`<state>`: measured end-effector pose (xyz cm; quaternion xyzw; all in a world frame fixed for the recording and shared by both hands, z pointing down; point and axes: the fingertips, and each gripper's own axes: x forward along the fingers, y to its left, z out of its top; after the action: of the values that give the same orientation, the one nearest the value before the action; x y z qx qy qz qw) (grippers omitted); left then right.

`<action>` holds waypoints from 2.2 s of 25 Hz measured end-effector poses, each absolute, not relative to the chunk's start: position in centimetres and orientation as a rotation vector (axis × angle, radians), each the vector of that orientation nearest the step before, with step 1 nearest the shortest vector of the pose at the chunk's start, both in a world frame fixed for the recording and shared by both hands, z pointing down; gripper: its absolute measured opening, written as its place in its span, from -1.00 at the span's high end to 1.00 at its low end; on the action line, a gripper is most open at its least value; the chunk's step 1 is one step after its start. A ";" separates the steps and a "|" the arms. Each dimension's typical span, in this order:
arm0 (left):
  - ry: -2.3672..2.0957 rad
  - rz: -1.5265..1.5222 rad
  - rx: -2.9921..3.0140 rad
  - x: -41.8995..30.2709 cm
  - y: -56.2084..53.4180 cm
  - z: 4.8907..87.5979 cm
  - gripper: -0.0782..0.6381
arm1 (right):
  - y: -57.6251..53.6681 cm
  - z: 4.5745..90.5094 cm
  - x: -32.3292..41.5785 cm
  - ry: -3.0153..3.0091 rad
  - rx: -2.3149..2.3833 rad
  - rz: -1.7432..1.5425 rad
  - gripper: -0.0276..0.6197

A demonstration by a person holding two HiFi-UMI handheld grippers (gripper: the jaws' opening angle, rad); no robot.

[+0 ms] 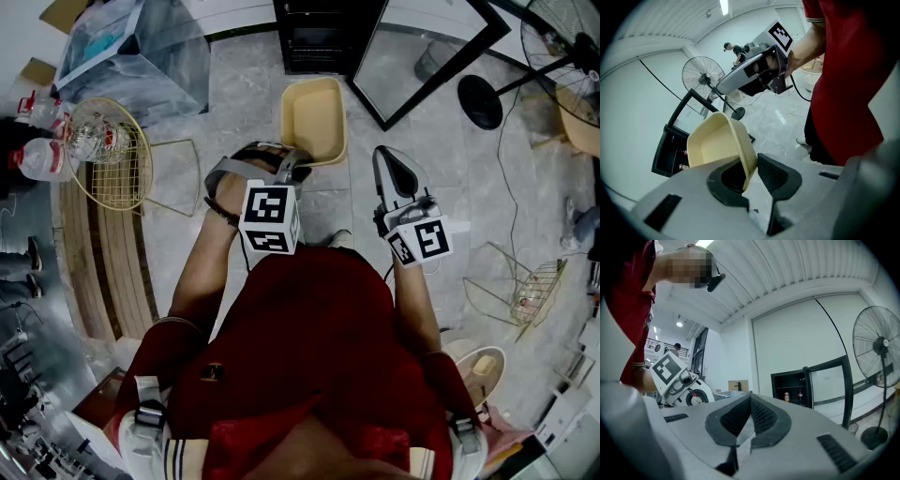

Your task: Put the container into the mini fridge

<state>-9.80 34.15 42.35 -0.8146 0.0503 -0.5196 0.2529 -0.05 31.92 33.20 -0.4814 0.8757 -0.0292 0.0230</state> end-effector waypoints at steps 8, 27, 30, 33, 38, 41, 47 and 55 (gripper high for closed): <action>0.122 -1.398 -2.198 -12.5 34.0 42.5 0.58 | 32.2 32.9 -3.1 2.677 -1.474 -0.093 0.92; 0.100 -1.355 -2.170 -17.1 31.0 42.9 0.58 | 29.3 34.0 -7.8 2.693 -1.526 -0.101 0.92; 0.115 -1.365 -2.166 -17.1 29.8 42.9 0.58 | 28.2 34.2 -7.7 2.700 -1.513 -0.103 0.92; 0.128 -1.380 -2.162 -16.7 28.7 42.9 0.58 | 26.7 34.3 -7.2 2.702 -1.492 -0.104 0.92; 0.141 -1.412 -2.145 -15.9 25.5 43.1 0.58 | 22.9 34.3 -6.5 2.714 -1.451 -0.076 0.92; 0.145 -1.440 -2.132 -14.9 22.7 43.3 0.58 | 20.2 34.6 -5.8 2.744 -1.424 -0.044 0.92; 0.160 -1.494 -2.104 -11.6 16.0 43.0 0.58 | 13.7 34.2 -2.4 2.761 -1.379 -0.040 0.92; 0.190 -1.563 -2.078 -7.7 7.5 43.7 0.58 | 5.2 34.9 2.4 2.763 -1.321 -0.074 0.92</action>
<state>-7.66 7.48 43.67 -0.7689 0.0703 -0.5781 0.2640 2.35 5.25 34.88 -0.4308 0.9013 -0.0242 0.0394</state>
